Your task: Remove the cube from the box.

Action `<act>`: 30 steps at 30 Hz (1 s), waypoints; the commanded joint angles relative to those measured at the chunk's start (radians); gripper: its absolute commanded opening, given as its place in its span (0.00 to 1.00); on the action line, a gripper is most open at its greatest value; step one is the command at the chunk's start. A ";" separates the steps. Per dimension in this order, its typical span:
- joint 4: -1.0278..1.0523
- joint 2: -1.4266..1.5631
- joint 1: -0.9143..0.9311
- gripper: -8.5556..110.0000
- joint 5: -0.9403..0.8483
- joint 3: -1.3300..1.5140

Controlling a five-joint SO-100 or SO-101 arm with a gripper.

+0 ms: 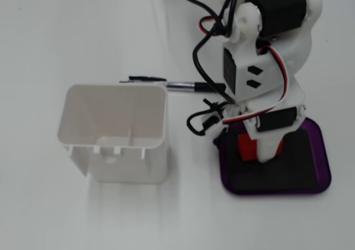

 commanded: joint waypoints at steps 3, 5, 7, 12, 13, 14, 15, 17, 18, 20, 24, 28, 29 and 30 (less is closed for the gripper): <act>0.064 0.081 -0.011 0.07 -0.002 -0.117; 0.112 0.124 -0.011 0.07 -0.002 -0.161; 0.166 0.183 -0.011 0.07 -0.003 -0.195; 0.198 0.360 -0.002 0.07 -0.003 -0.129; 0.198 0.399 0.000 0.07 -0.003 -0.087; 0.198 0.439 0.000 0.07 -0.003 -0.041; 0.198 0.482 0.000 0.07 -0.003 0.009; 0.198 0.569 -0.005 0.07 -0.003 0.121; 0.198 0.614 -0.008 0.07 -0.003 0.181; 0.198 0.704 -0.009 0.07 -0.002 0.299; 0.196 0.884 -0.002 0.07 0.000 0.540; 0.195 1.055 0.002 0.07 0.000 0.790; 0.195 1.095 0.002 0.07 -0.003 0.851; 0.193 1.138 0.002 0.07 -0.003 0.913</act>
